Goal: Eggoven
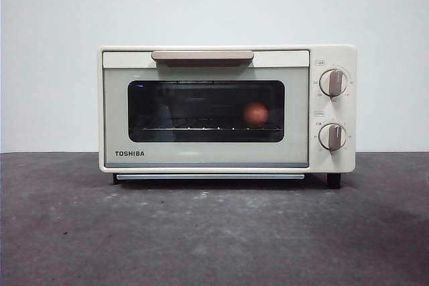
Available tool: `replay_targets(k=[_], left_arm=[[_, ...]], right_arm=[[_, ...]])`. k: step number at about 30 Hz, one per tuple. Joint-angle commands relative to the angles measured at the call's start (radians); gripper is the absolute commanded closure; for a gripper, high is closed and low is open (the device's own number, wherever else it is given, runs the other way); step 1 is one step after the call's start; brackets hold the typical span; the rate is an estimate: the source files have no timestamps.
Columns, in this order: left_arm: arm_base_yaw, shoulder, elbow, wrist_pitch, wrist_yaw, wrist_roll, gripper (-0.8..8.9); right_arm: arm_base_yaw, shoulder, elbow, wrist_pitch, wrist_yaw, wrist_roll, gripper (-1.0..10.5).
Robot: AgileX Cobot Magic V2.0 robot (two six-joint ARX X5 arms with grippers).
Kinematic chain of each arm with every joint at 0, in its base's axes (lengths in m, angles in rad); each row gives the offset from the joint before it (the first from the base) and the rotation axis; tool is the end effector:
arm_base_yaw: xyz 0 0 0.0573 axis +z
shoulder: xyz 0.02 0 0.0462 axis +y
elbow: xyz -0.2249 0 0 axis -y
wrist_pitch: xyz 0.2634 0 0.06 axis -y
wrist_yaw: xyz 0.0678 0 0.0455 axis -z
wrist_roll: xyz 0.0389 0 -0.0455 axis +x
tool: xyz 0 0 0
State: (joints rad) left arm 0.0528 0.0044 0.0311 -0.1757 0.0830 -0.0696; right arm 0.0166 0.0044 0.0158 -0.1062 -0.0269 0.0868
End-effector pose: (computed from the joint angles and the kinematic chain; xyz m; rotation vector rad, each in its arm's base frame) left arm 0.1621 0.0053 0.1557 -0.0796 0.1497 -0.0250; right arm 0.1640 0.0038 0.1574 0.0872 0.0966 0.0393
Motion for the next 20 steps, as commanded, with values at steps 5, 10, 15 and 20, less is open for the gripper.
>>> replay_targets(k=[5, 10, 15, 20], left_arm=[[0.002, -0.001, -0.028, -0.003, 0.002, -0.003, 8.06], [0.002, -0.001, -0.028, -0.003, 0.002, -0.003, 8.06], [0.002, -0.001, -0.028, -0.003, 0.002, -0.003, 8.06], [0.002, -0.001, -0.028, -0.003, 0.002, -0.003, 8.06]], right_arm=[[-0.001, -0.001, -0.006, -0.058, 0.000, 0.021, 9.4], [-0.001, -0.001, -0.005, -0.048, 0.002, 0.018, 9.4], [-0.001, -0.001, -0.004, -0.047, 0.002, 0.018, 9.4], [-0.001, -0.001, -0.004, -0.047, 0.001, 0.018, 9.4]])
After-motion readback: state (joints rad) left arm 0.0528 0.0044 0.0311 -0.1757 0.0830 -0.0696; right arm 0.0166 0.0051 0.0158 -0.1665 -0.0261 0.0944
